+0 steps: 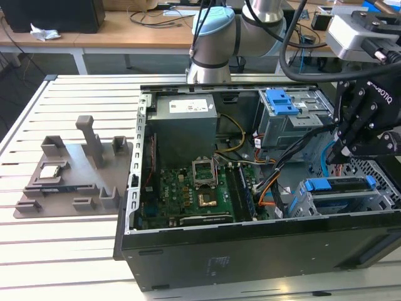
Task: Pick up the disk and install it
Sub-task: 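Insert the disk into the insertion slot, then insert the first disk wire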
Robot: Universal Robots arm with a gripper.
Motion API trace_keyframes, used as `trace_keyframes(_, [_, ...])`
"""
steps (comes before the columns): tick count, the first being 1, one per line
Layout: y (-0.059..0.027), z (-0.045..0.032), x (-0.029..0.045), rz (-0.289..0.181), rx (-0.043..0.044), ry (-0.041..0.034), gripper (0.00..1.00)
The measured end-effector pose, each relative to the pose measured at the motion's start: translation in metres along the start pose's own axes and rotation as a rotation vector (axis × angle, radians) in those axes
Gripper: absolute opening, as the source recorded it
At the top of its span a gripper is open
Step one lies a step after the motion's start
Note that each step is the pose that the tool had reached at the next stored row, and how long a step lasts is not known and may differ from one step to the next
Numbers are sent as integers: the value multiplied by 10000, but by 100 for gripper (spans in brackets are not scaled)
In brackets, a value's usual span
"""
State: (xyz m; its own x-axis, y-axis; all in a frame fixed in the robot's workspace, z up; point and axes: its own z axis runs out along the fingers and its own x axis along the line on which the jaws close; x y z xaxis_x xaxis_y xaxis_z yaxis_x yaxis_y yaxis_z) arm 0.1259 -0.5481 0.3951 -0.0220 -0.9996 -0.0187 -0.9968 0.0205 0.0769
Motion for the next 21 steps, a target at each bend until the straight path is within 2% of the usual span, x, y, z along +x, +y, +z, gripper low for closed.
trace_keyframes(3, [-31,2,-8,-1,-2,-3,11])
trace_keyframes(6, [-203,-2,-59,-1,-15,1,11])
trace_keyframes(12, [-459,37,-107,-3,-52,23,11])
trace_keyframes(19, [-495,38,-108,-2,-52,23,11])
trace_keyframes(20, [-495,38,-108,-1,-52,23,17])
trace_keyframes(21, [-496,37,-108,-2,-52,24,17])
